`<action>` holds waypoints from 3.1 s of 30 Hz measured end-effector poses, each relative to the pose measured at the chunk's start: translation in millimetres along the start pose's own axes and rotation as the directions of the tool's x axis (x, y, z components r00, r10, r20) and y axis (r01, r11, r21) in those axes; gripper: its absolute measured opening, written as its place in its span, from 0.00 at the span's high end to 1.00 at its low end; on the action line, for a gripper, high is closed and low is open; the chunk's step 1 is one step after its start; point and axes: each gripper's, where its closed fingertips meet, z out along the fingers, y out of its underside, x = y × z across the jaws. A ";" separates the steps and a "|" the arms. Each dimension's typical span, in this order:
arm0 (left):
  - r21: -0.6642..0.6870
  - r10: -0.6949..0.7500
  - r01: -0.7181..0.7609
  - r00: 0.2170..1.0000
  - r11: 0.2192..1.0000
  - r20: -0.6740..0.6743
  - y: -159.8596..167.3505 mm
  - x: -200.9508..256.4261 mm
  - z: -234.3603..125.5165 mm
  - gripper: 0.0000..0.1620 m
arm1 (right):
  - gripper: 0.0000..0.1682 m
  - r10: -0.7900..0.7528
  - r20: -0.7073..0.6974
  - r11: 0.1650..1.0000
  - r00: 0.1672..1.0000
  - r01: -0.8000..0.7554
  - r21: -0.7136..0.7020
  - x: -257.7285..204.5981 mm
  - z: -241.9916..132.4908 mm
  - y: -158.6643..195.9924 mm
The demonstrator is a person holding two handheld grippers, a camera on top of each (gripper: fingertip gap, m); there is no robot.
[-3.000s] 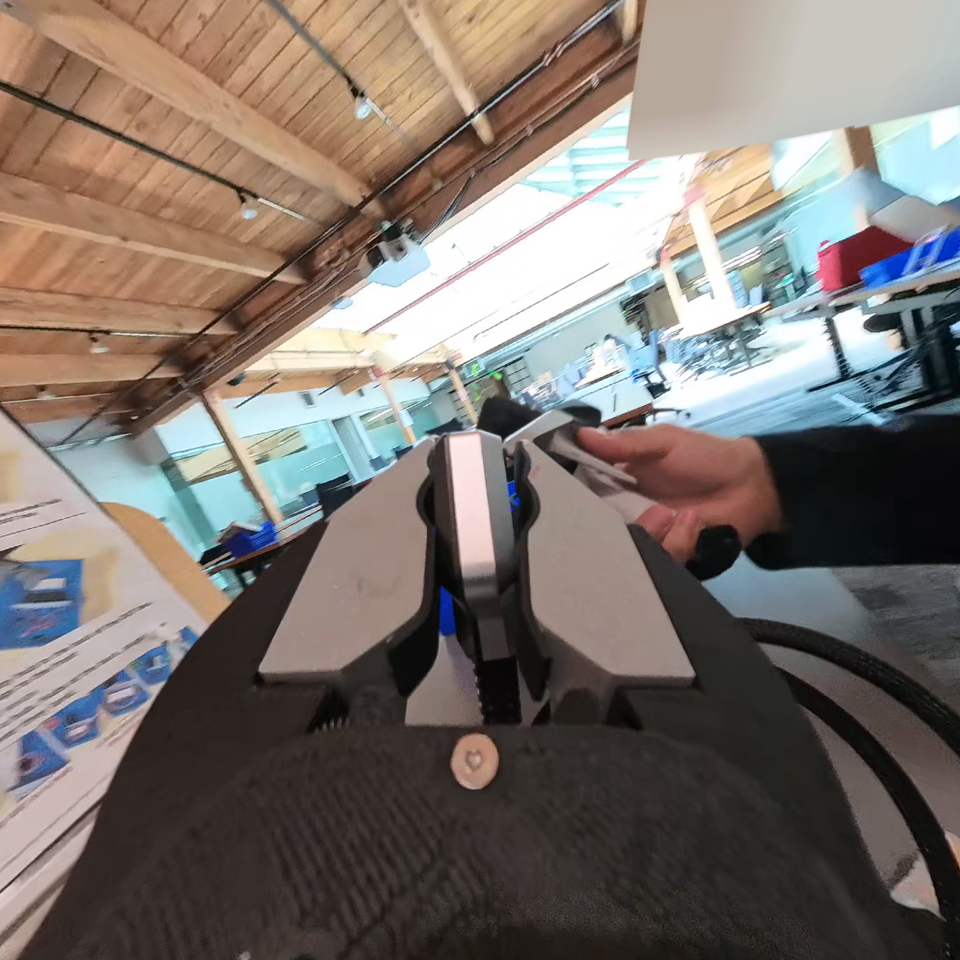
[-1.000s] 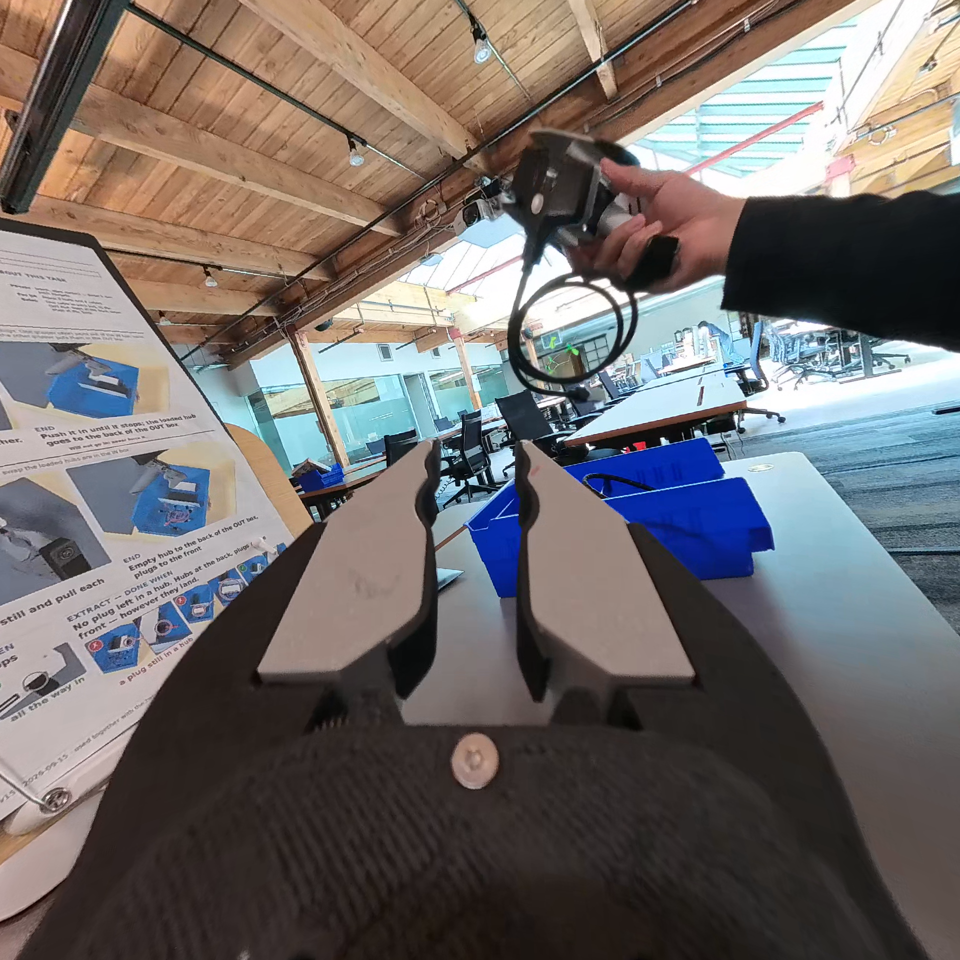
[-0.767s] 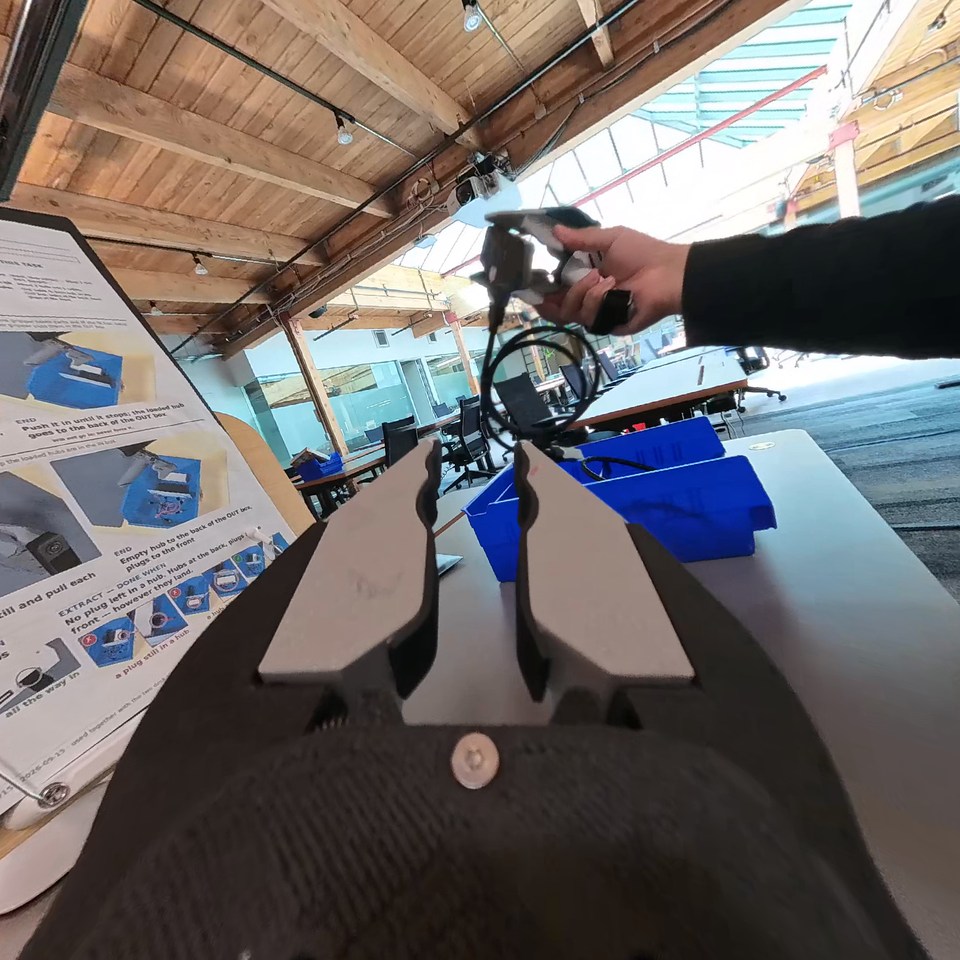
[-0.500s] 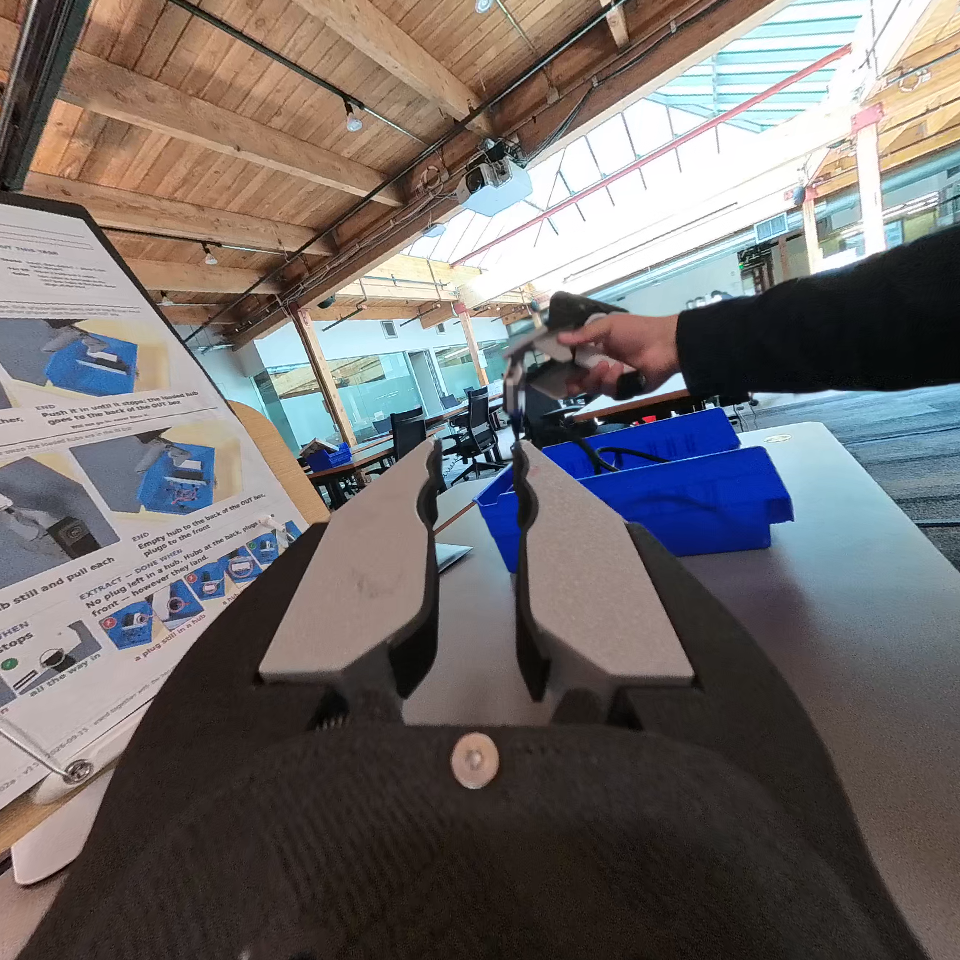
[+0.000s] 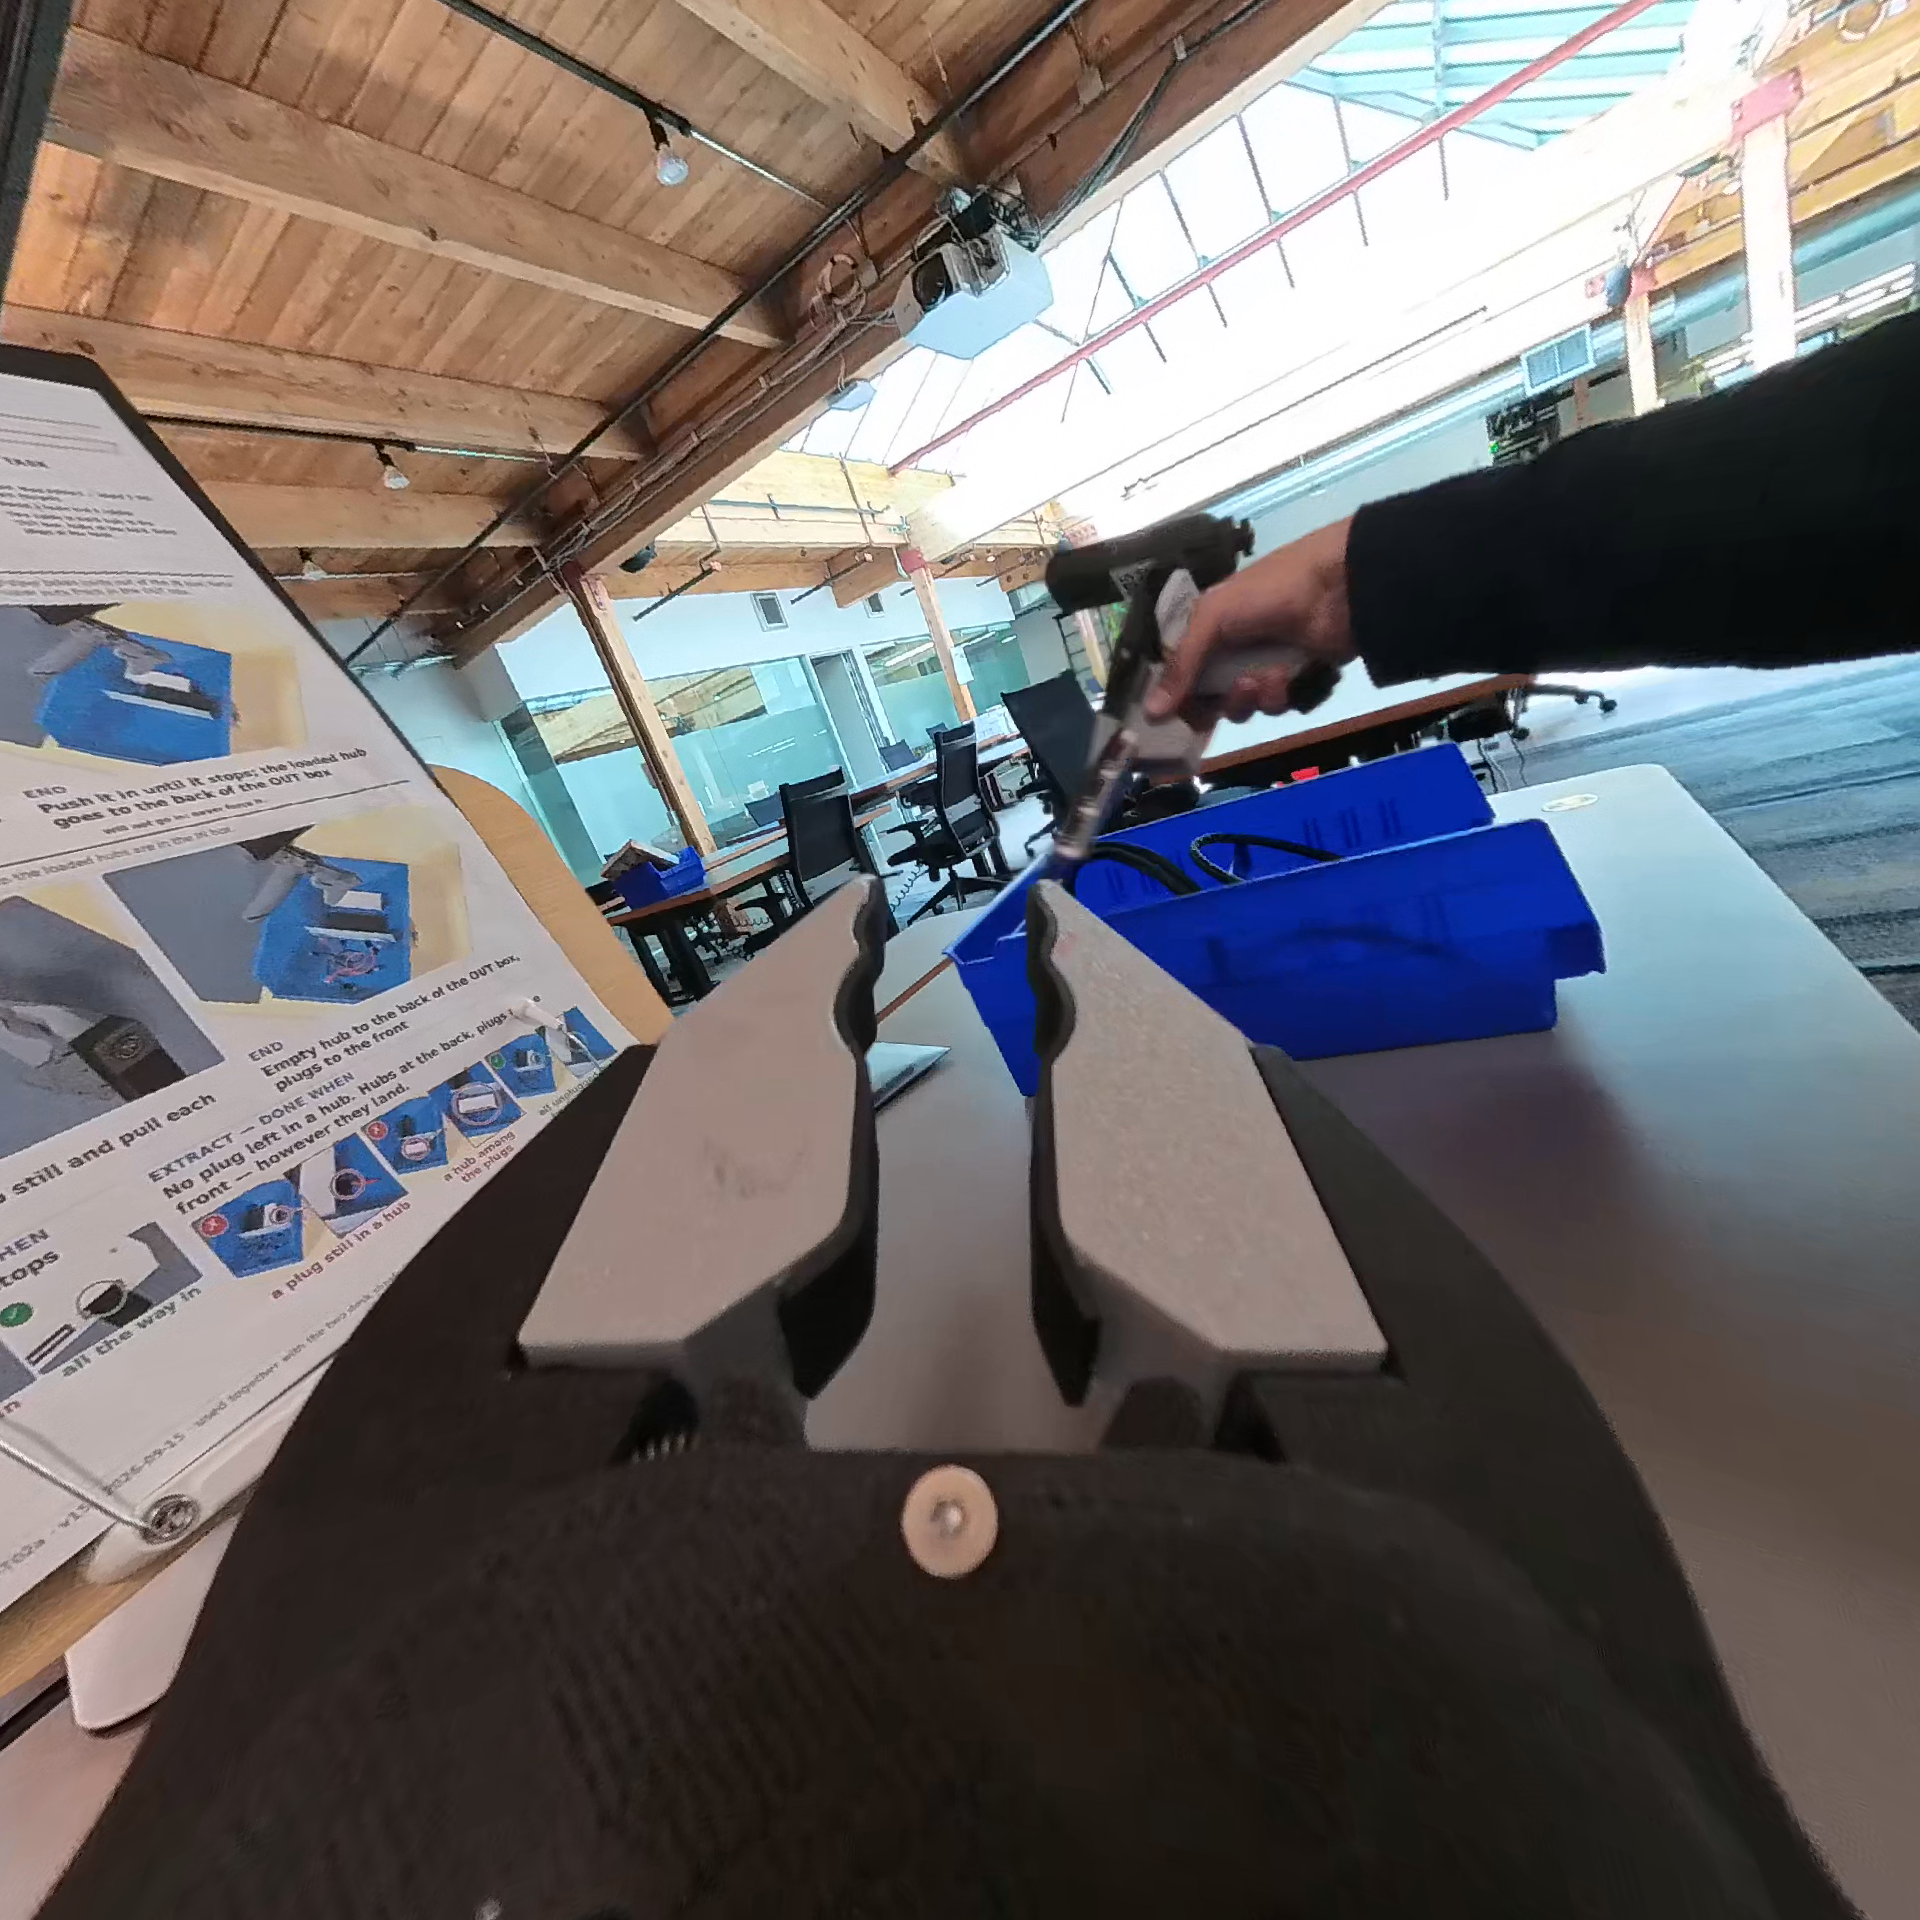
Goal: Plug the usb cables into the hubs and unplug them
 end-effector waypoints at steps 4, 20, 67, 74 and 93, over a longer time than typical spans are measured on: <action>0.033 -0.031 0.031 1.000 0.999 -0.002 -9.2 -0.2 -0.9 0.86 | 0.99 -0.027 -0.074 0.996 0.997 0.020 -0.091 26.4 3.3 39.3; -0.027 0.011 -0.012 1.000 1.000 -0.030 5.3 12.5 6.9 0.86 | 0.94 -0.487 -0.073 0.870 0.871 0.475 -0.131 -91.8 -31.3 66.6; -0.605 -0.358 0.452 0.892 0.656 0.277 64.0 57.2 -114.7 0.53 | 0.58 -0.560 -0.076 0.622 0.825 0.479 0.619 -219.5 -40.9 144.8; -0.562 -0.327 0.496 0.866 0.662 0.379 44.4 49.9 -173.8 0.54 | 0.52 -0.666 0.177 0.702 0.725 0.530 0.476 -307.0 83.0 154.7; -0.507 -0.251 0.524 0.822 0.685 0.511 54.7 28.6 -191.3 0.59 | 0.74 -0.690 0.113 0.672 0.715 0.574 0.468 -306.2 186.4 115.2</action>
